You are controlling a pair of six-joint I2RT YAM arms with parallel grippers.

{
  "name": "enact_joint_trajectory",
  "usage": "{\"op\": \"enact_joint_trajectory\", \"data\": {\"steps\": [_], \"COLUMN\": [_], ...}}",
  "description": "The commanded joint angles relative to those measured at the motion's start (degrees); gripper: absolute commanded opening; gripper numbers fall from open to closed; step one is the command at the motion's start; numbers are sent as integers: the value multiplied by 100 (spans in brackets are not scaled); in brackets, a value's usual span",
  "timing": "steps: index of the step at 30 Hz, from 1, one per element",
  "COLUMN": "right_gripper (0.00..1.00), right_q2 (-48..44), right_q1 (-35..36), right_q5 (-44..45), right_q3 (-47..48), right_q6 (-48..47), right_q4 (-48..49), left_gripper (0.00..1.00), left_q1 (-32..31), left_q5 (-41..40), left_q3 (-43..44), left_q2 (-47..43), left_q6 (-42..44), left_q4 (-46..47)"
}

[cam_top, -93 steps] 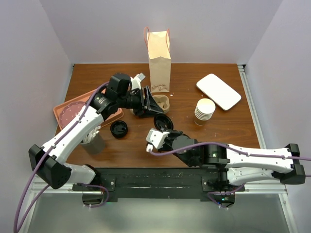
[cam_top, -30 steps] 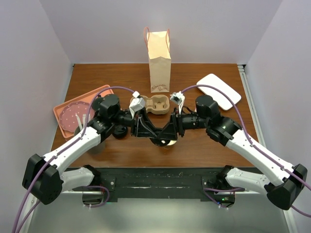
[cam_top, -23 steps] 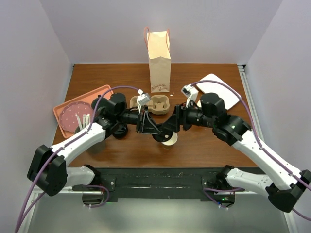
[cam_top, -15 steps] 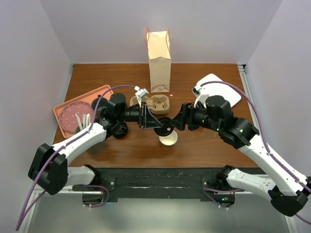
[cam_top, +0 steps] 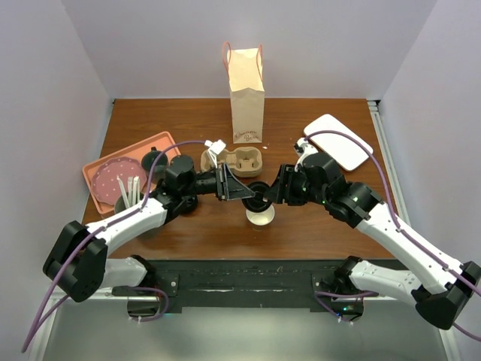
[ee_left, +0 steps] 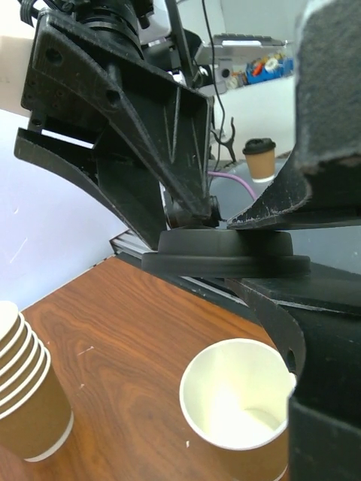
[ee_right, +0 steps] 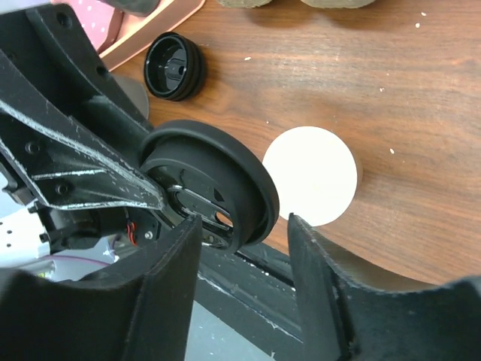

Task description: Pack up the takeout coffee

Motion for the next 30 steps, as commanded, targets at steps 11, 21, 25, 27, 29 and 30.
{"op": "enact_joint_trajectory", "data": {"steps": [11, 21, 25, 27, 29, 30], "right_gripper": [30, 2, 0, 0, 0, 0], "right_q2": [166, 139, 113, 139, 262, 323], "right_q1": [-5, -5, -5, 3, 4, 4], "right_q5": [176, 334, 334, 351, 369, 369], "right_q3": [-95, -25, -42, 10, 185, 265], "right_q6": [346, 320, 311, 294, 145, 66], "right_q4": [-3, -178, -196, -301, -598, -722], "left_gripper": [8, 15, 21, 30, 41, 43], "left_q1": [-52, -149, -158, -166, -166, -166], "left_q5": [-288, -288, -270, -270, -261, -270], "left_q3": [-152, -196, -214, -161, -47, 14], "left_q2": [-191, -121, -112, -121, -138, -147], "left_q6": [-451, -486, -460, -355, -223, -39], "left_q4": [721, 686, 659, 537, 388, 178]}}
